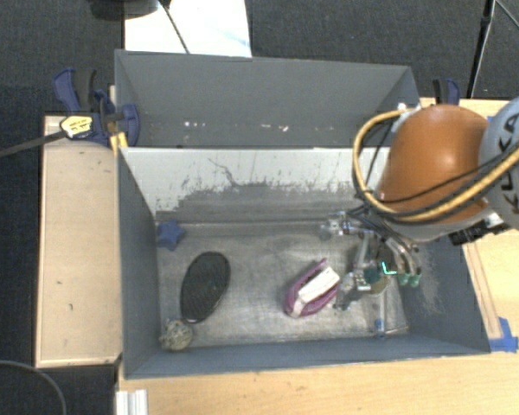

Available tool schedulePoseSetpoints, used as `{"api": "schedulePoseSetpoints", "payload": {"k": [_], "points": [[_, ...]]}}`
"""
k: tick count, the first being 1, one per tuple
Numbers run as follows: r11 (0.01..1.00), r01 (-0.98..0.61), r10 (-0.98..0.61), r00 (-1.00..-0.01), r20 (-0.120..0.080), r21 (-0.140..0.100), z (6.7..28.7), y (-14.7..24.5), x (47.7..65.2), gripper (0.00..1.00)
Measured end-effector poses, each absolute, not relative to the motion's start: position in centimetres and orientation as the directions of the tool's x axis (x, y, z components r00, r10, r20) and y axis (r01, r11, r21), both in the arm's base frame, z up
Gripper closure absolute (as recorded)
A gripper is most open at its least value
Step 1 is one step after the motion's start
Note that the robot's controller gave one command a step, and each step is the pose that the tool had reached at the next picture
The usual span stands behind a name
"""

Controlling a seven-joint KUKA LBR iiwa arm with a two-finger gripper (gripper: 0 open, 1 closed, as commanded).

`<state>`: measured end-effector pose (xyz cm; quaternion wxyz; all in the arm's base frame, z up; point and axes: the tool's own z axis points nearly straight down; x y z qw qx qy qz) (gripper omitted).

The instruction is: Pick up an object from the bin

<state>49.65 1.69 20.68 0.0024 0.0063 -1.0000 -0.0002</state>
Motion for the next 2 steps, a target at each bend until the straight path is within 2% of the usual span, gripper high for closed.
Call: {"api": "schedulePoseSetpoints", "payload": {"k": [1, 2], "points": [[0.993, -0.115, -0.115, -0.993, 0.014, 0.0, 7.81, 1.31, 52.94, 0.0], [0.994, -0.111, -0.111, -0.994, 0.001, 0.001, 7.91, 1.38, 53.14, 1.0]]}}
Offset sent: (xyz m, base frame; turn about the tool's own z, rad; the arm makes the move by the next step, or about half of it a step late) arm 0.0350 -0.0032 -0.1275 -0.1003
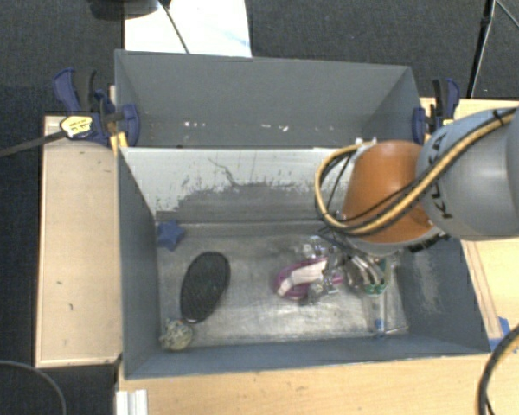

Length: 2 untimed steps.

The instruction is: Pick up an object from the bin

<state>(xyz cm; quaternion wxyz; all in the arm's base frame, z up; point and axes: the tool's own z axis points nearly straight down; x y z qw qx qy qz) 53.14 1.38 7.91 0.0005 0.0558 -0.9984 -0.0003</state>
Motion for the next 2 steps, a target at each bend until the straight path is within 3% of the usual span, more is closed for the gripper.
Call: {"api": "schedulePoseSetpoints", "payload": {"k": [1, 2], "points": [[0.993, -0.117, -0.117, -0.993, -0.008, -0.001, 18.9, 0.8, 52.4, 1.0], [0.995, -0.101, -0.101, -0.995, -0.008, 0.0, 24.3, 0.8, 53.0, 1.0]]}}
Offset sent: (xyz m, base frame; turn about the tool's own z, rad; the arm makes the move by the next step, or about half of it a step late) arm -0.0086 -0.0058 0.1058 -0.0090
